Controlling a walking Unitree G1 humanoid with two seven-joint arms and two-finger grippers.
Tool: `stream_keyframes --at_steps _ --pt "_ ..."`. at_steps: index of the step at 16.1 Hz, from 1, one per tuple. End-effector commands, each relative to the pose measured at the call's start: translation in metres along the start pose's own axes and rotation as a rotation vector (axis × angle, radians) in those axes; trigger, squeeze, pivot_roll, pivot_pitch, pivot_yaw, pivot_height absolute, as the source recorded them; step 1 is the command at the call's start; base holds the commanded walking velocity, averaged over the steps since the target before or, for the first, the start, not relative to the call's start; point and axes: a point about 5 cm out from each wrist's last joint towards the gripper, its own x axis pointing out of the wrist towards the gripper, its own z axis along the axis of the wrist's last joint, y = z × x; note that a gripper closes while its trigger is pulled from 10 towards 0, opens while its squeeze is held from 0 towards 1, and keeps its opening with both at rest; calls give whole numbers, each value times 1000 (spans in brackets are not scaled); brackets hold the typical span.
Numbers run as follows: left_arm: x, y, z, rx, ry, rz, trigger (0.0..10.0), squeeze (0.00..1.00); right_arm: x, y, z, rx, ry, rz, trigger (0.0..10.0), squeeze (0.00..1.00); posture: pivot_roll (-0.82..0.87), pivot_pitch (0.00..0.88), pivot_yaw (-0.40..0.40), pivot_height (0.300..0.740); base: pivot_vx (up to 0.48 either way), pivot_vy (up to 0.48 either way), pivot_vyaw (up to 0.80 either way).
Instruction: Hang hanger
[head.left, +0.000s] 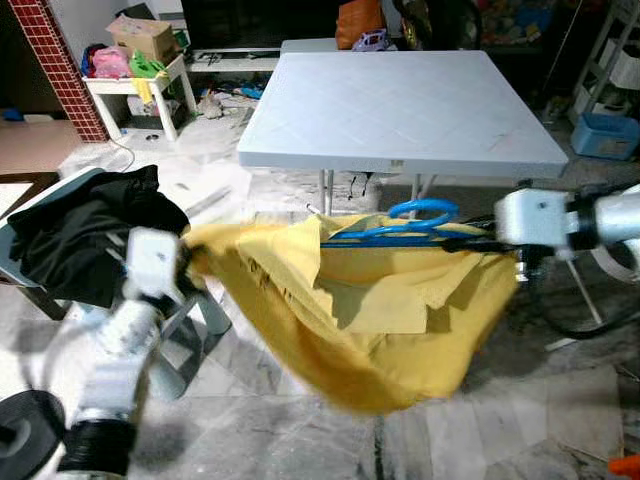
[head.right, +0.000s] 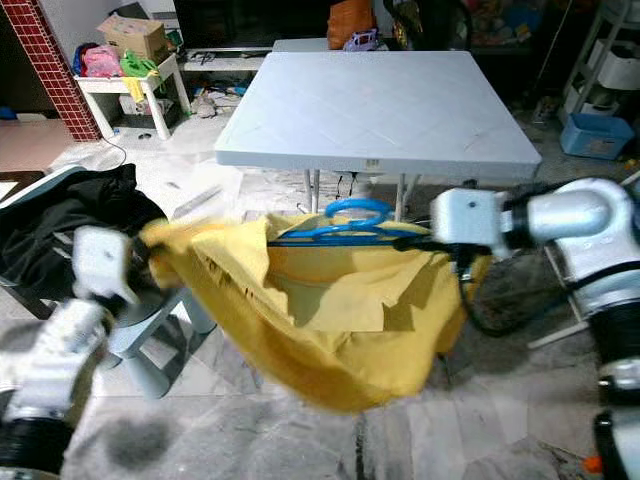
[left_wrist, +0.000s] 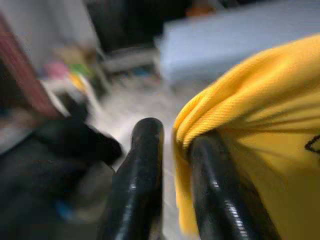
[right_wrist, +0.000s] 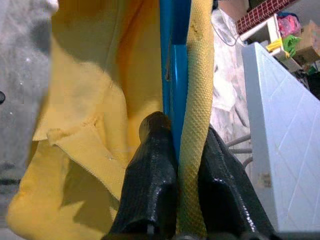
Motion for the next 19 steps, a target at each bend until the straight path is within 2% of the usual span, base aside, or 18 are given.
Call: stream_keyframes --at_steps 1,2,4,6,8,10,11,12,14,15,16,19 --pt "0 17 11 72 -61 103 10000 1000 -2 -8 1 -15 23 -56 10000 0 -21 0 33 740 0 0 0" --pt "-3 18 11 92 -78 125 10000 1000 3 -9 2 -4 15 -80 10000 0 -17 0 32 740 0 0 0" --pt "-10 22 4 130 -72 203 10000 1000 24 -7 3 118 -35 -146 10000 0 -13 0 28 740 0 0 0" --pt "-10 24 -2 81 -42 231 10000 1000 32 -1 1 157 -44 -134 10000 0 -13 0 28 740 0 0 0" --pt "-11 31 -16 34 42 265 10000 1000 31 4 2 168 -70 -101 10000 0 -14 0 28 740 0 0 0" --pt "-13 36 -24 22 83 285 10000 1000 26 6 2 200 -81 -79 10000 0 -21 0 30 740 0 0 0" --pt "-15 39 -39 14 187 293 10000 1000 19 9 6 241 -129 -32 10000 0 -26 0 29 740 0 0 0" --pt "-17 39 -52 -54 280 291 10000 1000 14 10 11 271 -179 6 10000 0 -28 0 28 740 0 0 0" --pt "-21 33 -70 -129 405 271 10000 1000 7 10 15 287 -217 37 10000 0 -33 0 26 740 0 0 0" --pt "-22 28 -73 -155 423 240 10000 1000 2 9 18 305 -253 48 10000 0 -34 0 26 740 0 0 0" --pt "-23 20 -74 -179 426 192 10000 1000 1 3 18 323 -261 5 10000 0 -34 0 26 740 0 0 0" --pt "-27 -2 -78 -128 450 53 10000 1000 7 -10 14 333 -225 -126 10000 0 -35 0 22 740 0 0 0"
